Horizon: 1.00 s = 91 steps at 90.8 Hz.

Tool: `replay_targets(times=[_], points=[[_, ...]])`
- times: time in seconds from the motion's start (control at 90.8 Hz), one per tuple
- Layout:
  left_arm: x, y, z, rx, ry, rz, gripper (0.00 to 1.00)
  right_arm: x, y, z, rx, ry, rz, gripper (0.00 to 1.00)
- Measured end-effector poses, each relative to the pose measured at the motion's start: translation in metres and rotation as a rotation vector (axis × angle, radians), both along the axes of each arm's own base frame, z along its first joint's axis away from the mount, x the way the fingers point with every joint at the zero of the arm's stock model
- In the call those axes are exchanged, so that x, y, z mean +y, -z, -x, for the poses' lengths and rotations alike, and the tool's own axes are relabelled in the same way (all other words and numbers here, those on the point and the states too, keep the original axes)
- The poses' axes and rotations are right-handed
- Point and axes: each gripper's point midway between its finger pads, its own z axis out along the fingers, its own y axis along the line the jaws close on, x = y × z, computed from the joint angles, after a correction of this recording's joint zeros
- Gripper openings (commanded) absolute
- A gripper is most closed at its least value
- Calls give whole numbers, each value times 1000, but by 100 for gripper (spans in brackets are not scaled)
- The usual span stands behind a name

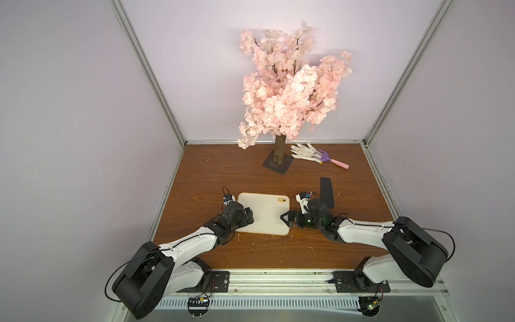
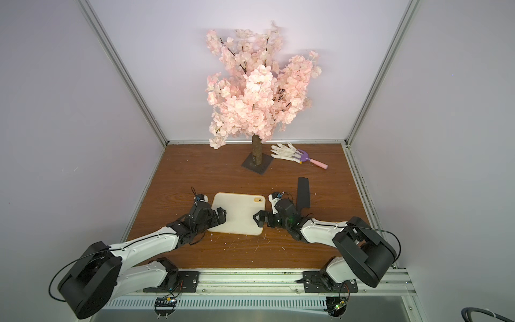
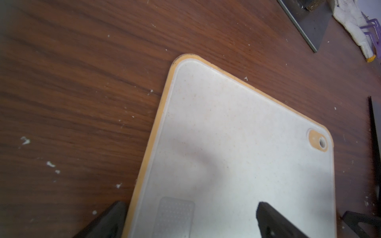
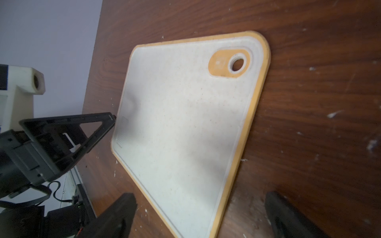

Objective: Align the knife with the edge of the cutting board
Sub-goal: Adjust the work surface at the center of the board.

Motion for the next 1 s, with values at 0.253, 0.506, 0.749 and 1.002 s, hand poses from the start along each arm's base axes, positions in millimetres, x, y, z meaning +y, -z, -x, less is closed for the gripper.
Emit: replay_targets(times=[0.253, 0.506, 0.749, 1.002], points=[[-11, -1, 4, -17, 26, 27, 100, -2, 1, -3, -8, 8, 25, 99], [-35, -1, 8, -33, 77, 21, 100, -7, 2, -5, -17, 28, 49, 99], [-53, -1, 9, -44, 106, 22, 100, -21, 4, -3, -19, 63, 98, 99], [-66, -2, 15, -43, 129, 40, 100, -34, 5, 0, -12, 85, 131, 99]])
